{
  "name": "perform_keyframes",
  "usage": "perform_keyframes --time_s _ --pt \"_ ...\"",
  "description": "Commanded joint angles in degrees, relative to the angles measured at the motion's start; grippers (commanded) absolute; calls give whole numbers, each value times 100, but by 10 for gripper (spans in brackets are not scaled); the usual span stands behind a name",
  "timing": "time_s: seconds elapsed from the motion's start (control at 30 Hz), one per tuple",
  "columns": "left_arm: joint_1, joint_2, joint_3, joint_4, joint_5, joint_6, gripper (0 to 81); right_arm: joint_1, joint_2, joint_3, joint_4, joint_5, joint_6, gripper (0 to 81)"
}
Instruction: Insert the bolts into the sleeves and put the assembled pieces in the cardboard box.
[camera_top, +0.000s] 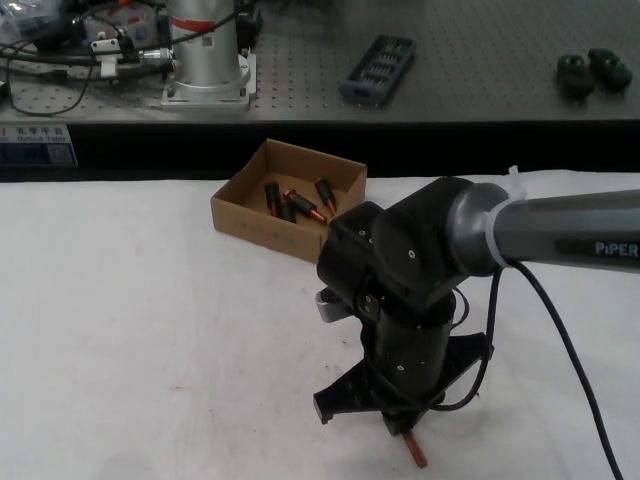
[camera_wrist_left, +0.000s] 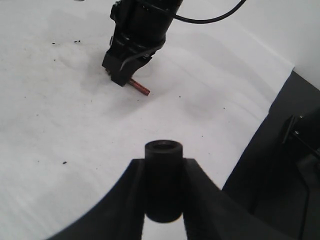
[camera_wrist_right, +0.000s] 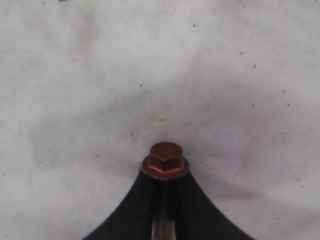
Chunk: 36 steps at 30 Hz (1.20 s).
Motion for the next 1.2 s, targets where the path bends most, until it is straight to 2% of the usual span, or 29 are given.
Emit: perform_keyframes --time_s 0.0,0.2,0.3,0.47,0.57,0.77,0.83,0.93,1.03,1.13,1.17 --pt "-14 -39 -22 -109 39 9 7 16 -203 31 -113 801 -149 64" --pt "-14 -39 -22 -109 39 28 7 375 -1027 49 -839 1504 -248 64" --pt "-14 -39 -22 -109 -18 47 7 718 -1442 49 -1259 1704 -408 64" --pt "-14 -39 -22 -485 -90 25 7 1232 -1926 49 -1630 2621 -660 64" --pt "-14 -39 -22 -926 -102 4 7 1277 -2167 263 -1791 3266 -622 64" --pt "-14 -39 -22 -1647 -186 -11 7 1258 -3219 1789 -3157 3279 -709 64" --pt "-14 -39 -22 -1973 -186 -347 7 1258 -3656 2384 -3851 3162 -827 64" --pt "-14 -39 -22 -2443 -260 -927 7 1233 -4346 3282 -5166 2517 -1115 64" --pt "-14 -39 -22 -2767 -983 -1112 7 1122 -4841 4010 -6343 1874 -1410 64" --pt "-14 -39 -22 -2844 -2243 -1113 7 1031 -5087 4424 -7021 1542 -1408 64" --pt "-14 -39 -22 -2858 -2438 -1113 7 1008 -5116 4502 -7197 1403 -1408 64"
